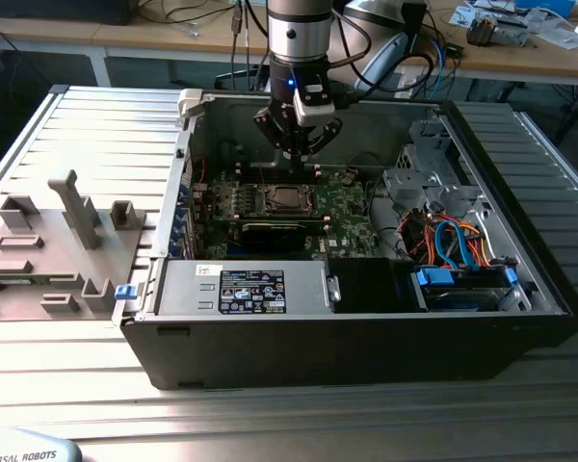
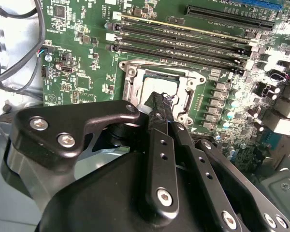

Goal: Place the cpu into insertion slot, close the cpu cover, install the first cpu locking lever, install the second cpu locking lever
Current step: 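Install the first cpu locking lever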

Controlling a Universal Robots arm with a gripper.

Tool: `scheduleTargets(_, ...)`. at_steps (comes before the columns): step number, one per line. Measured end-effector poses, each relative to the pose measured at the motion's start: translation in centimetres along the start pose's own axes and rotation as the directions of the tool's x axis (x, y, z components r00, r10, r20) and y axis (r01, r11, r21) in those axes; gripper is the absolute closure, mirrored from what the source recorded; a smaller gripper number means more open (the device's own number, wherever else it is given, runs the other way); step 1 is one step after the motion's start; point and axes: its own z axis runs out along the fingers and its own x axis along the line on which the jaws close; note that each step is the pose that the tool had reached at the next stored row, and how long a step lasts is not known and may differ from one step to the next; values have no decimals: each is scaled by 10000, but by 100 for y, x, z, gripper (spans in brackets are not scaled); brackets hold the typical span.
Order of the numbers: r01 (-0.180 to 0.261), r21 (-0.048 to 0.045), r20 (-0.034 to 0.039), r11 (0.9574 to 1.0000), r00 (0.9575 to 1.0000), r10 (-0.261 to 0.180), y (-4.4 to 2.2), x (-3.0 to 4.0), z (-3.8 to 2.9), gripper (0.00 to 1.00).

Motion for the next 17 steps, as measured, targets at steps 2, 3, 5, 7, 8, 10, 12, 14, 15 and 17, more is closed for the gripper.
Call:
scheduleTargets(2,43,-1,4,10000,10000,-43,0,0,0,89)
scheduleTargets(3,81,-3,8,10000,10000,-81,0,0,0,89)
scheduleTargets(5,137,-5,14,9999,9999,-137,0,0,0,89)
scheduleTargets(7,192,-8,19,9998,9998,-192,0,0,-1,89)
scheduleTargets(8,217,-11,21,9998,9998,-217,0,0,0,89)
scheduleTargets(10,281,-15,27,9996,9996,-281,0,0,0,89)
scheduleTargets(12,334,-18,32,9994,9994,-334,0,0,0,89)
scheduleTargets(14,396,-22,38,9992,9992,-396,0,0,-1,89)
scheduleTargets(15,422,-23,41,9991,9991,-422,0,0,-1,89)
scheduleTargets(17,476,-27,46,9989,9989,-476,0,0,0,89)
